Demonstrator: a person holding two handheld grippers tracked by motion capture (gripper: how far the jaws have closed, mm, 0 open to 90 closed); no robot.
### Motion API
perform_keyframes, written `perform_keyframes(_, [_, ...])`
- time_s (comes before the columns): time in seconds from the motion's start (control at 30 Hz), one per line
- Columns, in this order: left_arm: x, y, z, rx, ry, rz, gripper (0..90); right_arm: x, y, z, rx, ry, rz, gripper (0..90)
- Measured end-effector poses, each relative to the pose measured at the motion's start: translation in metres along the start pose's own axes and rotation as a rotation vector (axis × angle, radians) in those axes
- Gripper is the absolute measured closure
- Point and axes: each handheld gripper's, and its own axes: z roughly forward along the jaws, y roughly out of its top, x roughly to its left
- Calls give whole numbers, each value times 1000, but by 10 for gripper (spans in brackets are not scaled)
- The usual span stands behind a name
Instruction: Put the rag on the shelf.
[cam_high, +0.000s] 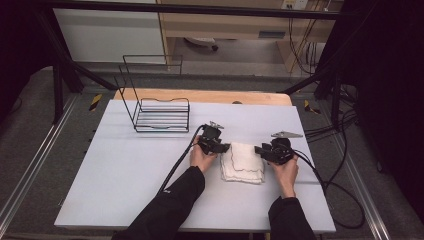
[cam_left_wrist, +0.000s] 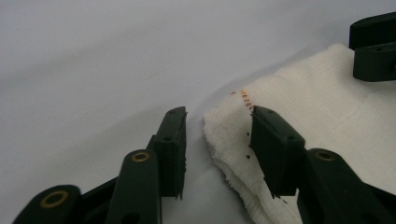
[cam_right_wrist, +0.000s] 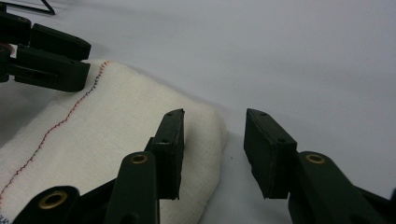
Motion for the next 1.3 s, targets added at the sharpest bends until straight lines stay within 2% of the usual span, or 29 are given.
perform_keyframes(0.07, [0,0,2,7,-7,1,596,-1,0,2,14,1,-4,588])
perform_keyframes(0.27, [0,0,3,13,-16,-3,616,0,0,6,29,17,8,636])
perform_keyframes(0.37, [0,0,3,19,-28,-15,681,0,0,7,39,35,24,700])
perform_keyframes(0.6, [1,0,2,36,-67,-61,794,1,1,8,46,51,56,766])
perform_keyframes(0.8, [-1,0,0,30,-59,-49,824,2,1,6,43,50,63,805])
perform_keyframes(0.9, [-2,0,-4,14,-61,-44,829,3,2,5,35,48,63,813])
perform_keyframes(0.97, [-2,0,-8,-10,-73,-55,832,4,3,1,17,52,64,816])
perform_keyframes(1.2, [-4,1,-21,-65,-100,-37,834,5,4,-9,-27,72,76,818])
perform_keyframes(1.3, [-7,1,-26,-88,-111,-33,835,5,4,-16,-55,78,62,819])
